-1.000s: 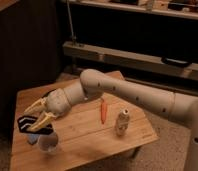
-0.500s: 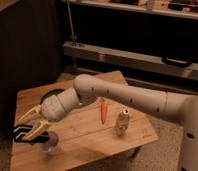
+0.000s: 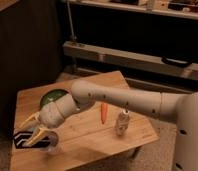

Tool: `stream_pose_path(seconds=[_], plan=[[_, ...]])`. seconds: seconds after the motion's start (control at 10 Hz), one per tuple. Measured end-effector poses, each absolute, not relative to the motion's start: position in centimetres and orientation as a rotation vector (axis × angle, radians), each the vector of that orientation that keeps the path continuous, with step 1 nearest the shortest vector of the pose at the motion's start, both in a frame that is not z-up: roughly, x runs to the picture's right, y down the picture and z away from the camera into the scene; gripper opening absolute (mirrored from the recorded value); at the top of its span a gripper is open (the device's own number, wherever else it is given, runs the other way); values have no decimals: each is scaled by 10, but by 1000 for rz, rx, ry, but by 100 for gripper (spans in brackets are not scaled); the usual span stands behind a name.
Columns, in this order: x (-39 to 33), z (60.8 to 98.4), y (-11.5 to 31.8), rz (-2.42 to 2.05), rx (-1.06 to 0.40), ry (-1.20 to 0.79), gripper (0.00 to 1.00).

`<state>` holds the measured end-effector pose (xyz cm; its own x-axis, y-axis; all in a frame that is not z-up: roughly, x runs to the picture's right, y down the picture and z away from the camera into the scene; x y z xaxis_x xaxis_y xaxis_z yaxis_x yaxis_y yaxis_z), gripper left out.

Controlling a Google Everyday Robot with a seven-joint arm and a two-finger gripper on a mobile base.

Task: Place the eraser in the ceramic cup

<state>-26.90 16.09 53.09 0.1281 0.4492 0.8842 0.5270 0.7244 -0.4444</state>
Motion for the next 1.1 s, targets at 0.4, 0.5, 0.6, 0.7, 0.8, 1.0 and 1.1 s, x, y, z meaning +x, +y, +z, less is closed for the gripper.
stream_pose_path(seconds=[0.4,0.5,0.6,0.7,0.8,1.0,1.1], plan=[[-266,553,160,-39,-800,-1483,0],[-266,558,160,-34,-796,-1484,0],[-266,562,161,-27,-792,-1489,0],[-265,566,163,-18,-792,-1498,0],[-266,568,165,-8,-795,-1511,0],[-266,570,168,5,-806,-1533,11],[-267,570,169,7,-810,-1545,22]])
